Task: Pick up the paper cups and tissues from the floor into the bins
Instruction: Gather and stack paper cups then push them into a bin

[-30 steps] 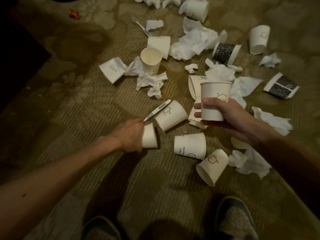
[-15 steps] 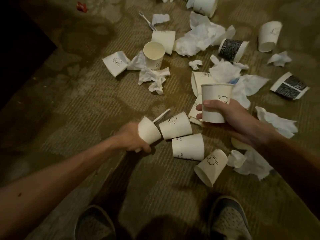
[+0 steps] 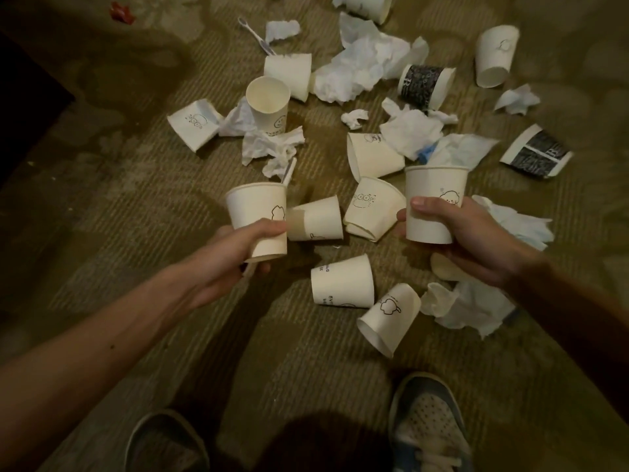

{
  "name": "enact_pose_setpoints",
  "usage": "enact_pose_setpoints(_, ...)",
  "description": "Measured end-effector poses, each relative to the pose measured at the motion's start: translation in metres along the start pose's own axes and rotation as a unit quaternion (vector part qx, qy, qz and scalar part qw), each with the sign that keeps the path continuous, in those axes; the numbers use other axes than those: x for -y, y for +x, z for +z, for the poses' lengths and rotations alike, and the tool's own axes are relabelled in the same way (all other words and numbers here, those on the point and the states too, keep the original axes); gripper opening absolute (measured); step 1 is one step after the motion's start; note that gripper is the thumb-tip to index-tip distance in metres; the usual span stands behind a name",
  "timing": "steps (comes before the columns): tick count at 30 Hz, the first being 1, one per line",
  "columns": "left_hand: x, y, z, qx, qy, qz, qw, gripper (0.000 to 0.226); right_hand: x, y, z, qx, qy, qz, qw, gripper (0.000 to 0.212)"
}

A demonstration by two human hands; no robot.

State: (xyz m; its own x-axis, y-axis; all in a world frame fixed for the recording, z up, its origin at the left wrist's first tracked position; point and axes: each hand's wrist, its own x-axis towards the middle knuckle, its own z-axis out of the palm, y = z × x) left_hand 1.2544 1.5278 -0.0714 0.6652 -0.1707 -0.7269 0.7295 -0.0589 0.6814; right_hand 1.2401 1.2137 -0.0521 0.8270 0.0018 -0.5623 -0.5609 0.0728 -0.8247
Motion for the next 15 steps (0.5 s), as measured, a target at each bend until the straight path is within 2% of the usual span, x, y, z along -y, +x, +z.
enact_pose_setpoints(5, -0.013, -0.01, 0.048, 0.121, -0.033, 0.032, 0.992, 0.069, 0.014, -0.027, -0.025, -0.021, 0.023, -0.026, 0.999, 0.049)
enact_pose_setpoints(9, -0.023, -0.009, 0.098, 0.191, -0.023, 0.0, 0.981, 0.064, 0.005, -0.062, -0.055, -0.054, -0.003, -0.02, 0.998, 0.053)
enact_pose_setpoints(13, -0.019, -0.003, 0.136, 0.236, -0.038, -0.048, 0.97, 0.031, -0.025, -0.098, -0.084, -0.11, -0.001, -0.008, 0.994, 0.061)
enact_pose_setpoints(15, -0.013, -0.003, 0.148, 0.26, -0.059, -0.083, 0.96, 0.036, -0.046, -0.113, -0.094, -0.145, 0.017, 0.02, 0.989, 0.066)
